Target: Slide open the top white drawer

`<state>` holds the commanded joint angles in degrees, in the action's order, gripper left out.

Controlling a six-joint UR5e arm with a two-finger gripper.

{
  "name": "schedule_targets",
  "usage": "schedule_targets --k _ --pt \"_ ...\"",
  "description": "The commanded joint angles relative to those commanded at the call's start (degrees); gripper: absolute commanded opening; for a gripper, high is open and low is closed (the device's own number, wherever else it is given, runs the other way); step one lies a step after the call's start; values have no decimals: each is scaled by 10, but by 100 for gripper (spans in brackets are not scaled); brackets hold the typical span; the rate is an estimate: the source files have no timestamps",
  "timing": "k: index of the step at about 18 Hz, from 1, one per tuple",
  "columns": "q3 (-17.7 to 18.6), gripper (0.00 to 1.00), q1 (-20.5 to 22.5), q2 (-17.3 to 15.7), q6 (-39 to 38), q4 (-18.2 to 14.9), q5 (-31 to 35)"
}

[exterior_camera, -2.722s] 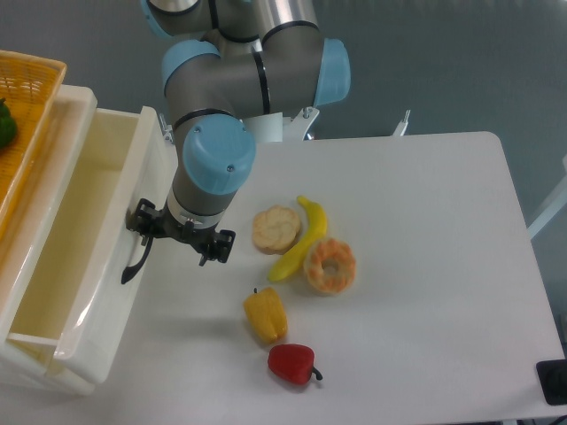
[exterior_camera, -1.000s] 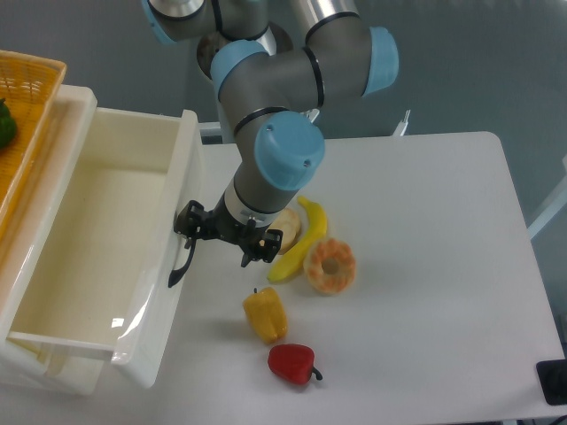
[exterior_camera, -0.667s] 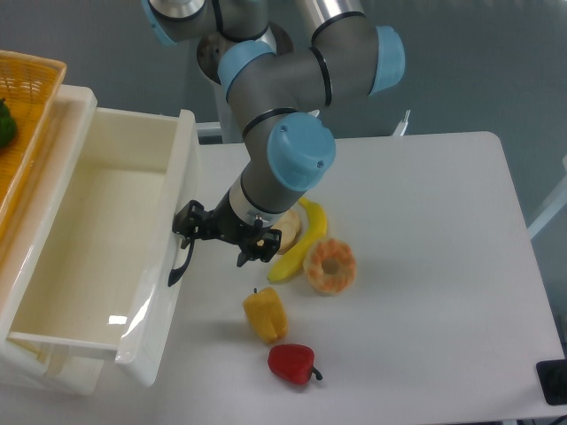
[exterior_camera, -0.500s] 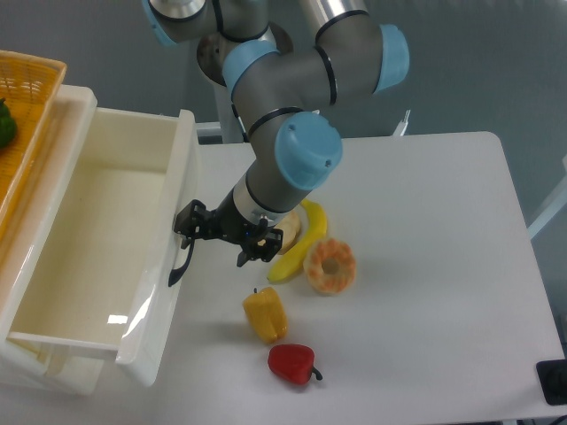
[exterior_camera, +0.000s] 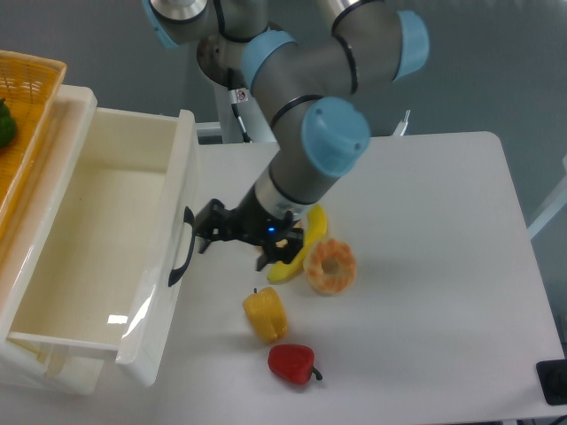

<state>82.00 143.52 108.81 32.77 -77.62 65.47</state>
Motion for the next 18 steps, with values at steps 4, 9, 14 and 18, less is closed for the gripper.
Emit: schedule_targets --k 4,9,14,18 --pt "1 100 15 2 97 34 22" --pt "2 100 19 12 233 57 133" --pt "5 100 48 25 393 56 156" --pt "6 100 73 34 499 57 157"
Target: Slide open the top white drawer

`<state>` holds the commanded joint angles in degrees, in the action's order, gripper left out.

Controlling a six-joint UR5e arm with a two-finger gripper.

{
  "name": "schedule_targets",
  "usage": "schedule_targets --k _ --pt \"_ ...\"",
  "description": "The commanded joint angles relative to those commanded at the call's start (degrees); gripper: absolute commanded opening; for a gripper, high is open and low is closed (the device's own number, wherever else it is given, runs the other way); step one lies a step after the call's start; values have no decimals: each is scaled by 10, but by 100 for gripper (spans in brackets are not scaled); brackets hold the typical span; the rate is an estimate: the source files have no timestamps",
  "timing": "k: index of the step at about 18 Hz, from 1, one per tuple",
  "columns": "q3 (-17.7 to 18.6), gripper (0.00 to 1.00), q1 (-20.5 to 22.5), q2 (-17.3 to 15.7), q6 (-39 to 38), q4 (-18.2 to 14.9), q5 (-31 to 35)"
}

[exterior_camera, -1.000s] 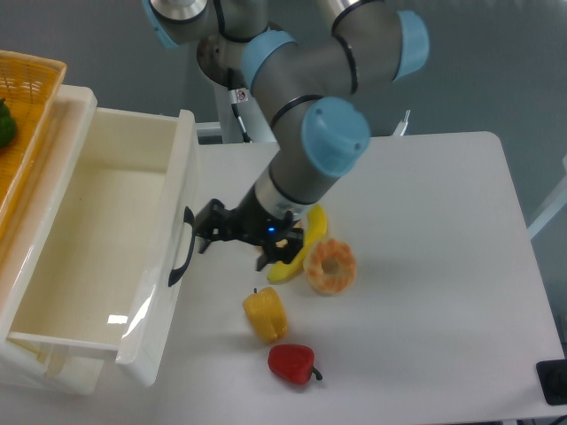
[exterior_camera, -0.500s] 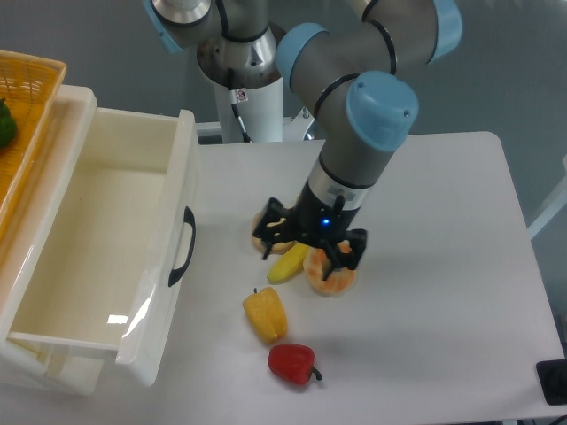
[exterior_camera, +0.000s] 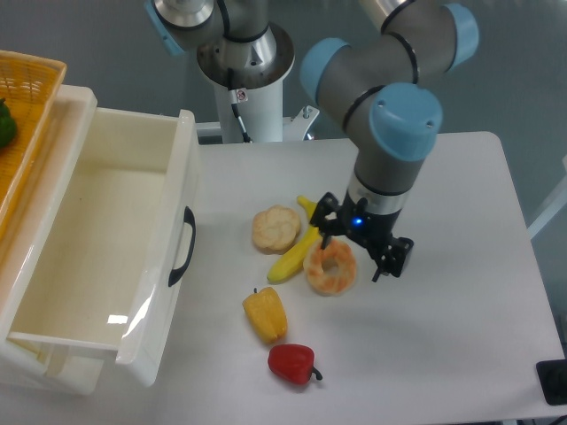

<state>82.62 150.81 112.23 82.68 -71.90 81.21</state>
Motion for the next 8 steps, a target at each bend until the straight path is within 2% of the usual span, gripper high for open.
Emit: schedule_targets --k 3,8 --pt "-6 100 9 15 77 0 36" --pt "-5 100 18 24 89 11 69"
